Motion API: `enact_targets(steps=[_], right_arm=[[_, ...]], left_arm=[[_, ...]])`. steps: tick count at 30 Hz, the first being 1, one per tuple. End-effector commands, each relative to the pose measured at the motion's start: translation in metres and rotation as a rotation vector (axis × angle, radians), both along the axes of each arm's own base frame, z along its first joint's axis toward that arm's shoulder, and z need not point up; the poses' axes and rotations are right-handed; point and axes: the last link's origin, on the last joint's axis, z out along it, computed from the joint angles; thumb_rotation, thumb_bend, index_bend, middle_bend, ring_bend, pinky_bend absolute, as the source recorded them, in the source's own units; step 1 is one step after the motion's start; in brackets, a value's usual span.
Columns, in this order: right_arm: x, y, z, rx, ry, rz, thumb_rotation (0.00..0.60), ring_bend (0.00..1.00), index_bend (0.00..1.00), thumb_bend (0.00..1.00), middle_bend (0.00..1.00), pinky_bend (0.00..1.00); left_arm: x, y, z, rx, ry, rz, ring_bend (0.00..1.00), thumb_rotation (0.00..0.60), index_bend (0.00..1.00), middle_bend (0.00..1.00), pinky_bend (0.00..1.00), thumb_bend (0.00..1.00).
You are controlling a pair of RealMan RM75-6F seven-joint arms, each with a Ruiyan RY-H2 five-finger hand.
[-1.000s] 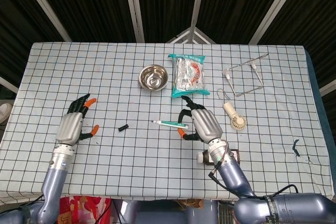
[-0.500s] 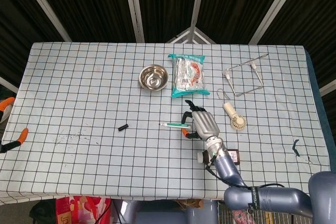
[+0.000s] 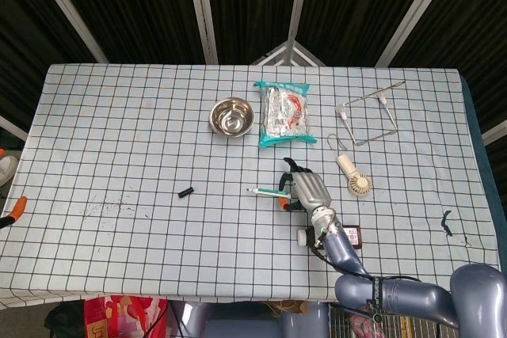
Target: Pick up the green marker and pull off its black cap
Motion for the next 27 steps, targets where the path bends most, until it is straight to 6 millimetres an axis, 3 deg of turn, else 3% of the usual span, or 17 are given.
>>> enact_targets(steps=[1,4,7,10,13,18,21,25,27], right_arm=[[-0.003,0.001,0.001,0.014,0.024,-0.025,0.600,0.19,0.72,0.58,0.08,0.16],[-0.004,0.002,0.003,0.023,0.049,-0.048,0.600,0.17,0.56,0.46,0.08,0.14],[-0.005,0.004,0.006,0.037,0.063,-0.070,0.600,0.15,0.35,0.34,0.07,0.13],[-0.004,0.007,0.010,0.054,0.078,-0.086,0.600,0.13,0.19,0.30,0.04,0.12],[-0.004,0.009,0.013,0.060,0.084,-0.096,0.600,0.12,0.11,0.27,0.03,0.11],[-0.001,0.012,0.020,0.057,0.080,-0.099,0.600,0.08,0.06,0.26,0.02,0.10],[0.003,0.015,0.035,0.022,0.044,-0.095,0.600,0.07,0.06,0.26,0.01,0.10],[0.006,0.018,0.075,-0.092,-0.037,-0.085,0.600,0.08,0.09,0.26,0.01,0.10],[0.000,0.018,0.107,-0.215,-0.043,-0.071,0.600,0.09,0.15,0.26,0.01,0.10]], left_arm=[[-0.001,0.000,-0.003,-0.012,0.004,0.002,0.00,0.600,0.14,0.00,0.00,0.45],[0.001,0.001,-0.008,-0.029,0.006,-0.004,0.00,0.600,0.13,0.00,0.00,0.45],[0.003,0.003,-0.010,-0.038,0.012,-0.014,0.00,0.600,0.13,0.00,0.00,0.45],[0.006,0.004,-0.013,-0.046,0.011,-0.029,0.00,0.600,0.12,0.00,0.00,0.45],[0.009,0.005,-0.015,-0.055,0.016,-0.041,0.00,0.600,0.09,0.00,0.00,0.45],[0.014,0.008,-0.019,-0.072,0.013,-0.060,0.00,0.600,0.06,0.00,0.00,0.45],[0.017,0.009,-0.022,-0.077,0.016,-0.072,0.00,0.600,0.06,0.00,0.00,0.45],[0.015,0.012,-0.023,-0.059,0.035,-0.080,0.00,0.600,0.06,0.00,0.00,0.45],[0.013,0.012,-0.026,-0.061,0.044,-0.071,0.00,0.600,0.06,0.00,0.00,0.45]])
